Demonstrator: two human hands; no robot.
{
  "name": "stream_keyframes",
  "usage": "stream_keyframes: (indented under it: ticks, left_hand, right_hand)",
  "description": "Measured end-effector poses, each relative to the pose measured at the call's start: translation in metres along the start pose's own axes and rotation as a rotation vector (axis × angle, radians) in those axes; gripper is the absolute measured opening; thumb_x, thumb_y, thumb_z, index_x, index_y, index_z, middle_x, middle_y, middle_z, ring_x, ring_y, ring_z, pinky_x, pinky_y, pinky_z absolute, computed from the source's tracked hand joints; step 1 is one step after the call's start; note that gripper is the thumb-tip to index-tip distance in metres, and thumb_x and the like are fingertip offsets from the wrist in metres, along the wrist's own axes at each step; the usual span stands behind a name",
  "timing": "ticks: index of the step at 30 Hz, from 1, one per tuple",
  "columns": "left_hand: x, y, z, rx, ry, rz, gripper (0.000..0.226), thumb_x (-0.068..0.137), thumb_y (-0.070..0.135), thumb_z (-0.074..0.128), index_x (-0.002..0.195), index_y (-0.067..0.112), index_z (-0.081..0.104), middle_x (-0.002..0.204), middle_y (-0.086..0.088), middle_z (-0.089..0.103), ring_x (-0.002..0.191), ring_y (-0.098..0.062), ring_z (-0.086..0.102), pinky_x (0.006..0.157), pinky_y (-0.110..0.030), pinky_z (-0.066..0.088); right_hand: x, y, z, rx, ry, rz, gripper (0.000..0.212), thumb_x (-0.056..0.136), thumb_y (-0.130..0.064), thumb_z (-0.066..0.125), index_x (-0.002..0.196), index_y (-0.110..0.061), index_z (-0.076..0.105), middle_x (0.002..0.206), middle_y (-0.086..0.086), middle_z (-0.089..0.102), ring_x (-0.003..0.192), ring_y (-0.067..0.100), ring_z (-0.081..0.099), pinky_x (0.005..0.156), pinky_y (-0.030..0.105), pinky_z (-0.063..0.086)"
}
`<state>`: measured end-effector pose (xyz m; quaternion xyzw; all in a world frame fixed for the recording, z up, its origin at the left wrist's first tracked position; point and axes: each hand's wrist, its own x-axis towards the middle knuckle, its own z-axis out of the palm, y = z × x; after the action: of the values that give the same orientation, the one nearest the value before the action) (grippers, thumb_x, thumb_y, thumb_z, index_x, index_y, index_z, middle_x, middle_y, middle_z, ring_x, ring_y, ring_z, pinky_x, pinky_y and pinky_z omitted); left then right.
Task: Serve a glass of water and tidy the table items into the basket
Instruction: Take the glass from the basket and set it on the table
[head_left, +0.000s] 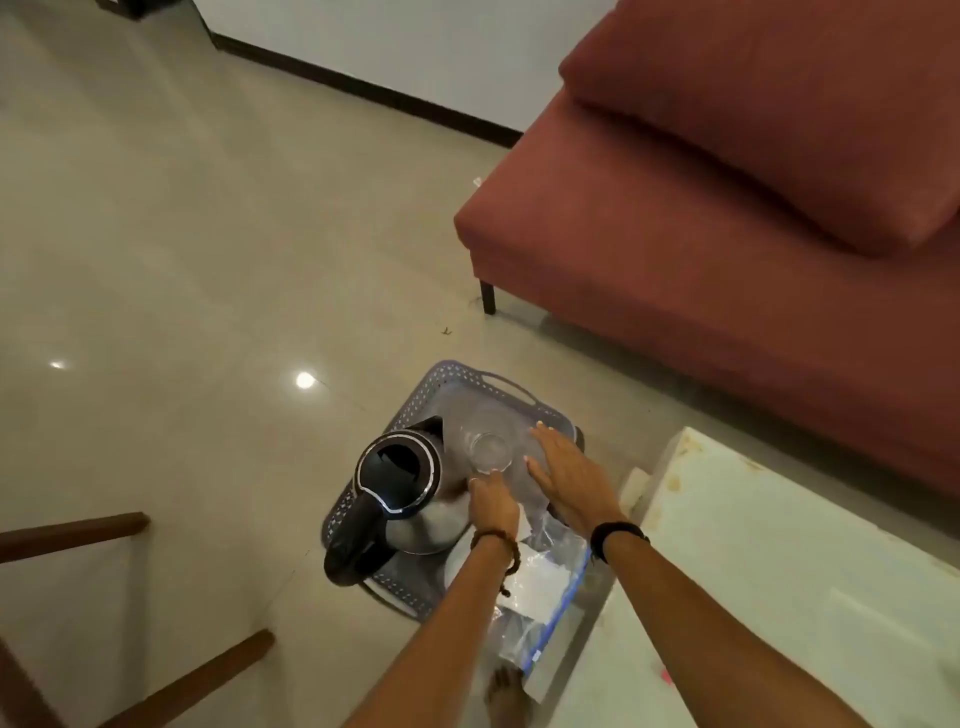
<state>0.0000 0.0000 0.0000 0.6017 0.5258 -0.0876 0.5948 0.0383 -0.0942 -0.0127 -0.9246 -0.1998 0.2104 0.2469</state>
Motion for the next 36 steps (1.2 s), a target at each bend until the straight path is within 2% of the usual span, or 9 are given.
stream_keyframes:
  ticks: [6,11,16,19,25,28,32,34,36]
  left_hand:
    - [0.054,0.000,0.025,-0.099,0.040,-0.130,0.032,0.095,0.010,0.036,0.119,-0.008,0.048,0.125,-0.026,0.054,0.114,-0.036,0.052,0.099,-0.041,0.042]
    - [0.060,-0.008,0.034,-0.077,0.157,-0.117,0.029,0.095,0.009,0.035,0.110,-0.008,0.053,0.115,-0.027,0.060,0.103,-0.037,0.059,0.090,-0.044,0.048]
    - [0.041,-0.009,0.032,-0.208,0.170,-0.047,0.020,0.091,0.003,0.040,0.099,-0.006,0.056,0.101,-0.024,0.063,0.090,-0.033,0.060,0.078,-0.039,0.049]
    - [0.006,-0.015,0.028,-0.246,0.125,0.074,0.020,0.090,0.000,0.042,0.077,0.010,0.054,0.078,-0.009,0.060,0.075,-0.025,0.054,0.068,-0.035,0.047]
    - [-0.085,-0.051,0.021,-0.190,-0.191,0.253,0.027,0.091,0.002,0.048,0.115,-0.010,0.049,0.084,-0.001,0.060,0.081,-0.018,0.058,0.082,-0.034,0.049]
    - [-0.140,-0.082,0.038,-0.170,-0.271,0.212,0.030,0.088,0.000,0.052,0.117,-0.006,0.055,0.074,-0.002,0.062,0.074,-0.015,0.059,0.086,-0.040,0.052]
    - [-0.208,-0.143,0.067,-0.162,-0.414,0.180,0.041,0.087,-0.002,0.052,0.126,0.011,0.054,0.077,-0.001,0.063,0.078,-0.013,0.058,0.070,-0.018,0.056]
    - [-0.241,-0.178,0.084,-0.159,-0.423,0.148,0.044,0.085,-0.002,0.054,0.128,0.012,0.053,0.078,0.005,0.067,0.080,-0.011,0.062,0.064,-0.012,0.054]
    - [-0.266,-0.211,0.099,-0.148,-0.436,0.110,0.048,0.085,-0.002,0.055,0.130,0.011,0.049,0.081,0.003,0.067,0.086,-0.013,0.063,0.069,-0.012,0.054]
  right_hand:
    - [0.051,0.003,0.029,0.052,-0.102,0.101,0.052,0.101,-0.033,0.035,0.146,-0.012,0.022,0.149,0.014,0.037,0.124,0.028,0.050,0.099,0.037,0.042]
    - [0.063,-0.002,0.047,0.143,0.027,0.185,0.044,0.098,-0.015,0.040,0.140,-0.006,0.035,0.092,0.022,0.066,0.082,0.033,0.061,0.074,0.040,0.047]
    - [0.045,-0.005,0.042,0.346,0.195,0.178,0.039,0.094,-0.007,0.045,0.133,-0.004,0.046,0.067,0.008,0.055,0.059,0.019,0.048,0.055,0.020,0.036]
    - [0.010,-0.006,0.033,0.479,0.361,0.201,0.042,0.092,-0.005,0.049,0.134,-0.007,0.047,0.057,-0.006,0.048,0.047,0.007,0.041,0.050,0.010,0.037]
    - [-0.099,0.009,0.012,0.792,0.680,0.361,0.041,0.091,-0.010,0.056,0.131,-0.018,0.052,0.081,-0.005,0.068,0.064,0.005,0.060,0.061,0.011,0.049]
    - [-0.172,0.031,0.004,0.884,0.807,0.458,0.039,0.089,-0.006,0.058,0.127,-0.016,0.057,0.099,-0.027,0.066,0.083,-0.011,0.061,0.071,0.004,0.048]
    - [-0.270,0.074,0.007,0.870,0.869,0.508,0.035,0.091,-0.012,0.059,0.126,-0.017,0.057,0.117,-0.016,0.064,0.103,0.000,0.062,0.090,0.021,0.051]
    - [-0.318,0.101,0.009,0.863,0.879,0.536,0.035,0.091,-0.011,0.059,0.126,-0.014,0.058,0.114,-0.013,0.067,0.100,0.008,0.065,0.087,0.027,0.052]
    - [-0.357,0.124,0.013,0.814,0.859,0.558,0.036,0.091,-0.011,0.058,0.127,-0.015,0.057,0.098,-0.033,0.065,0.083,0.004,0.065,0.077,0.021,0.052]
